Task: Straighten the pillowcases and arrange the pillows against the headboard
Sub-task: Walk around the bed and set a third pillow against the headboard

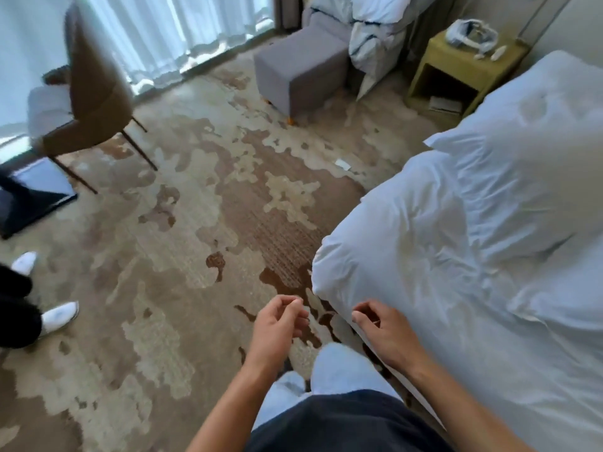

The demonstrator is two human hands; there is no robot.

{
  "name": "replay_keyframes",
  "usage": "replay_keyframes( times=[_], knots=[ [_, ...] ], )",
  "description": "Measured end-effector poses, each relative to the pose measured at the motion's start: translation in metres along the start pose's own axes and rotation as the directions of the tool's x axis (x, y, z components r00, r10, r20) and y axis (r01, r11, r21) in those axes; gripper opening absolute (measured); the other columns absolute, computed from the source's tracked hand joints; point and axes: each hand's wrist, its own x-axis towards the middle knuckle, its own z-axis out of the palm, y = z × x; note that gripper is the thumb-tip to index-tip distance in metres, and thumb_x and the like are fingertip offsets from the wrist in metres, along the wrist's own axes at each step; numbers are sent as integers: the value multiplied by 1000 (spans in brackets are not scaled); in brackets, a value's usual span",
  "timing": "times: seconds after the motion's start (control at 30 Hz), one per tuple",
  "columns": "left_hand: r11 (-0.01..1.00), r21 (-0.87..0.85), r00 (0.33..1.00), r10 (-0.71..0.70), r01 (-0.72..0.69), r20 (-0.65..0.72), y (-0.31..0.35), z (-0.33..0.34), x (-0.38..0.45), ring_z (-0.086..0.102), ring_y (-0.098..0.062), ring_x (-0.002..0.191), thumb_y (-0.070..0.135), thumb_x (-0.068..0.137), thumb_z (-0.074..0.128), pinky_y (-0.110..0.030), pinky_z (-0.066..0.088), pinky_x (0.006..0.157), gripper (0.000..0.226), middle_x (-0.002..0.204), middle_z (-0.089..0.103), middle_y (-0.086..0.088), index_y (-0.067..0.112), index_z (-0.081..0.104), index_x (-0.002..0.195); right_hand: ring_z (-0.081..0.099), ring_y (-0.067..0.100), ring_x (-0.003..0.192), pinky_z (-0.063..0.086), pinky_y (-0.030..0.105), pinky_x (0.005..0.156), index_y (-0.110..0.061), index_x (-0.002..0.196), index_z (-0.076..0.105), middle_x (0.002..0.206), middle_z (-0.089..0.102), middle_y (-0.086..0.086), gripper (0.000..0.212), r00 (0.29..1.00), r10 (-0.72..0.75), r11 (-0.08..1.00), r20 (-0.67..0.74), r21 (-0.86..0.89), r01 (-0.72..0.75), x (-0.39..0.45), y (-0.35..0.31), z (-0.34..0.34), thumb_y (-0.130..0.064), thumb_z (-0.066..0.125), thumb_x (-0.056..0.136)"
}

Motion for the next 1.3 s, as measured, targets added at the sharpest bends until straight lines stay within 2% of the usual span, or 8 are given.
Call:
replay_keyframes(
  times=[0.1,0.27,0.4,0.7,0.87,1.0,1.1,1.3],
  knots=[
    [994,102,988,14,-31,156,63,15,72,75,-20,85,29,102,59,-30,61,73,16,87,78,-1,23,73,99,67,-1,82,52,19,73,-40,88,69,86,73,-21,15,984,126,991,-127,66,-118,46,-14,-19,-41,61,101],
    [973,191,946,59,-126,320,156,39,203,76,-25,86,24,101,59,-35,59,73,15,90,78,-6,17,72,99,65,-9,86,45,4,65,-41,89,67,86,70,-28,14,949,212,972,-232,149,-181,158,-37,-43,-41,62,102],
    [954,269,955,48,-130,294,226,47,311,75,-23,86,26,102,59,-36,60,75,15,89,78,-3,20,72,99,66,0,91,47,6,77,-37,96,65,96,68,-25,11,954,223,963,-201,196,-184,286,-66,-70,-40,59,104],
    [949,306,961,-11,-77,276,368,70,496,74,-32,87,23,103,57,-39,58,76,20,88,78,-9,10,72,98,66,5,85,57,32,77,-31,99,68,89,72,-13,14,958,161,965,-237,242,-103,532,-169,-182,-40,59,104],
    [936,339,929,-43,-91,368,432,115,602,76,-28,86,23,103,58,-43,61,79,20,87,78,-8,14,74,96,65,2,86,55,26,77,-34,99,69,91,71,-15,15,916,236,945,-324,297,-138,630,-184,-238,-43,58,104],
    [902,405,867,-77,-151,493,482,175,693,76,-27,86,24,102,58,-40,59,76,19,87,78,-6,14,74,96,66,3,87,55,26,80,-32,99,70,89,72,-14,15,829,376,897,-415,388,-213,684,-174,-280,-42,59,103],
    [860,468,785,-140,-206,604,519,231,740,76,-22,83,29,101,58,-38,59,76,20,87,78,-3,17,73,97,67,4,90,52,20,80,-30,101,70,93,71,-16,13,722,516,830,-462,477,-289,700,-171,-309,-38,61,104],
    [735,521,489,-293,-434,822,563,363,765,76,-20,82,31,100,58,-41,60,78,20,87,79,-1,18,73,99,67,-4,85,48,15,76,-34,92,69,92,74,-17,14,406,779,612,-477,721,-326,690,-162,-334,-40,61,102]
  ],
)
